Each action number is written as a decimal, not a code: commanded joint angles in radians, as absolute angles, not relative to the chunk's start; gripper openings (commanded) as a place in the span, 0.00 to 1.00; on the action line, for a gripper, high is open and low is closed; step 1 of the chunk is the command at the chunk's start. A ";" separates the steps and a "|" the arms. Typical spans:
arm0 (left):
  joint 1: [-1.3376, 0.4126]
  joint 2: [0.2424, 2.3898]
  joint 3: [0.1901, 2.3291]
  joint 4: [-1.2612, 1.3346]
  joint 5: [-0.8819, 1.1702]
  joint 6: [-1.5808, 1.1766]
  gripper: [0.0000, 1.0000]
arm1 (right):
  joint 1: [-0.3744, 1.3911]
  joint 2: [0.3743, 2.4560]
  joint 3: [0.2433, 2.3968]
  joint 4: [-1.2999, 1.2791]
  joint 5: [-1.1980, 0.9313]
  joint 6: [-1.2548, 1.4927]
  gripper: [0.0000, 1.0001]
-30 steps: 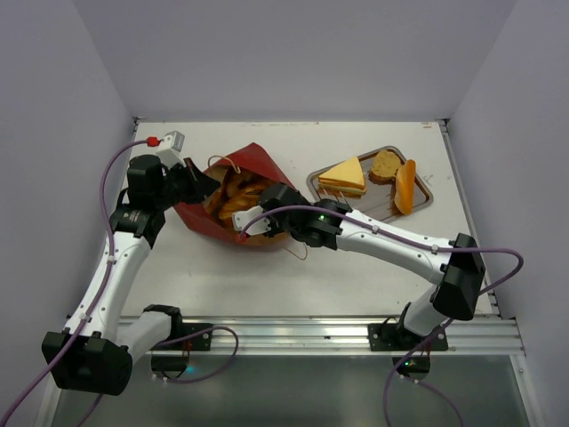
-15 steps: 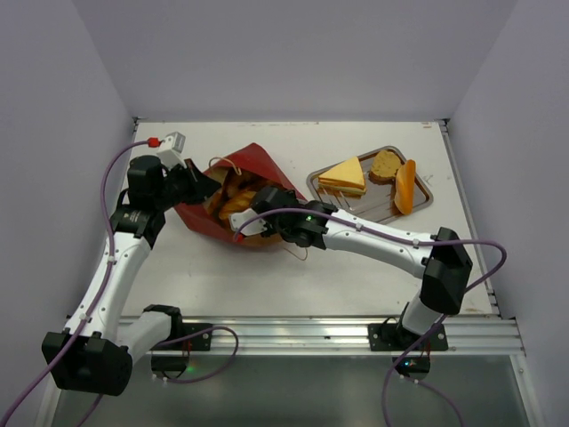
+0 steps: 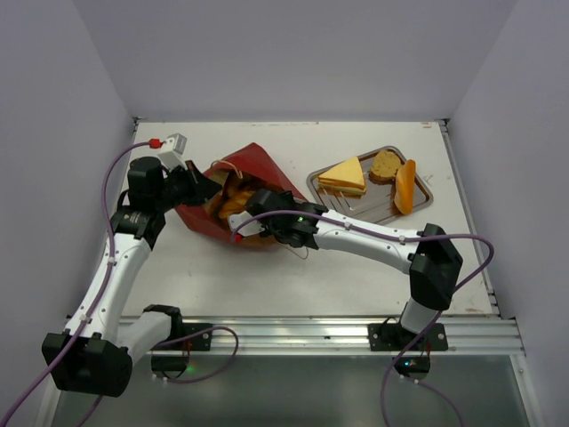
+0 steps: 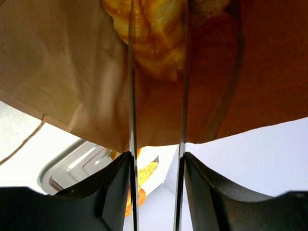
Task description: Take the fake bread out of the paper bag
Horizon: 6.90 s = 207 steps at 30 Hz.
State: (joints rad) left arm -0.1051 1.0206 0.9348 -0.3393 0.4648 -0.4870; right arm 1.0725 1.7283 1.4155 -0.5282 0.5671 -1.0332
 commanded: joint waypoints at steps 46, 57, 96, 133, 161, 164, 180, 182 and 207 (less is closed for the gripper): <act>-0.103 0.982 0.920 -0.334 0.512 -0.469 0.00 | 1.097 1.822 1.499 -0.508 0.650 -0.982 0.19; -0.103 0.996 0.900 -0.311 0.454 -0.483 0.00 | 1.072 1.651 1.430 -0.564 0.502 -0.908 0.00; -0.103 1.089 1.037 -0.353 0.353 -0.531 0.00 | 0.917 1.220 1.407 -0.830 -0.176 -0.793 0.00; -0.103 0.983 0.971 -0.374 0.370 -0.442 0.00 | -0.205 1.189 1.376 -0.934 -0.526 -0.117 0.00; -0.103 0.946 0.913 -0.345 0.402 -0.445 0.00 | -0.354 1.377 1.250 -0.943 -0.545 -0.175 0.19; -0.103 0.946 0.916 -0.347 0.402 -0.443 0.00 | -0.364 1.382 1.256 -0.936 -0.543 -0.178 0.24; -0.103 0.945 0.928 -0.364 0.397 -0.439 0.00 | -0.371 1.387 1.261 -0.902 -0.551 -0.190 0.42; -0.103 0.946 0.933 -0.365 0.397 -0.437 0.00 | -0.371 1.385 1.262 -0.900 -0.551 -0.192 0.43; -0.103 0.946 0.942 -0.374 0.393 -0.431 0.00 | -0.390 1.361 1.301 -0.893 -0.584 -0.209 0.49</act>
State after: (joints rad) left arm -0.1051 0.9588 0.9180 -0.3798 0.3889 -0.4519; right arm -0.3809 1.4002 1.2488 -0.9382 -0.5377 -0.1959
